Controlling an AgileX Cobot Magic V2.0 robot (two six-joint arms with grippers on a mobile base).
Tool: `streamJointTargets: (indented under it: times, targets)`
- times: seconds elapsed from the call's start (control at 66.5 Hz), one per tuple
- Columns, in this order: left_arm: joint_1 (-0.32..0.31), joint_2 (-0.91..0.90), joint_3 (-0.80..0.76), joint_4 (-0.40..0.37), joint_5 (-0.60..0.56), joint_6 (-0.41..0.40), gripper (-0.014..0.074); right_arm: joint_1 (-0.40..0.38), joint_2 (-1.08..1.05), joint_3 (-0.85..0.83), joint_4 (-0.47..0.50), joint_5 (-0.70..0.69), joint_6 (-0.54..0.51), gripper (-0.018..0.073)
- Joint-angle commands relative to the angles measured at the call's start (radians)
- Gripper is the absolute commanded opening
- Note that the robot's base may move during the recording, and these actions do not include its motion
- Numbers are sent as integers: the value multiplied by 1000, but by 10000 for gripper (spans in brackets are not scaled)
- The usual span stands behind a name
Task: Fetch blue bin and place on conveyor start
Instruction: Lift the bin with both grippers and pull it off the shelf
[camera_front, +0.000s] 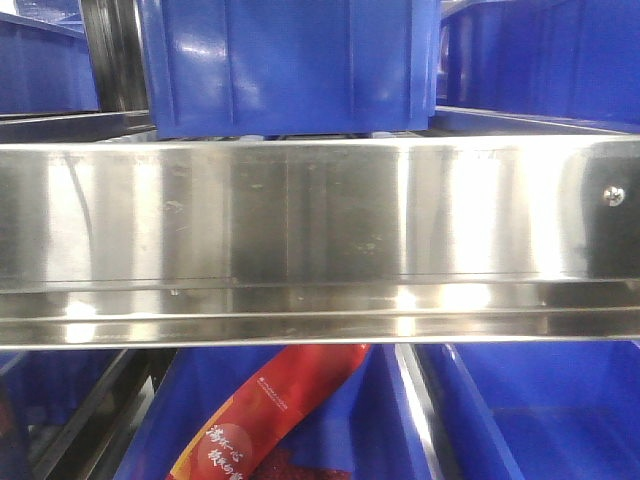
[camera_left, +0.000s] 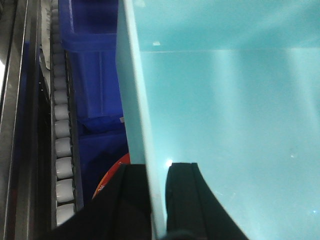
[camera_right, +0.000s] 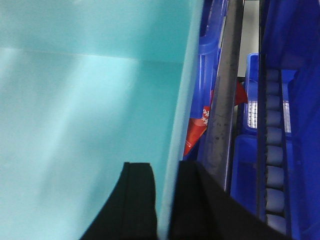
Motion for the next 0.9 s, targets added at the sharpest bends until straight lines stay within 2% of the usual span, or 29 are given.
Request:
streamJointTargets:
  times: [0.0, 0.887]
  targets:
    - [2, -11, -9, 17, -36, 12, -111, -5, -12, -7, -25, -32, -22, -153]
    - [2, -11, -9, 17, -36, 12, -111, -5, -12, -7, -25, -32, -22, -153]
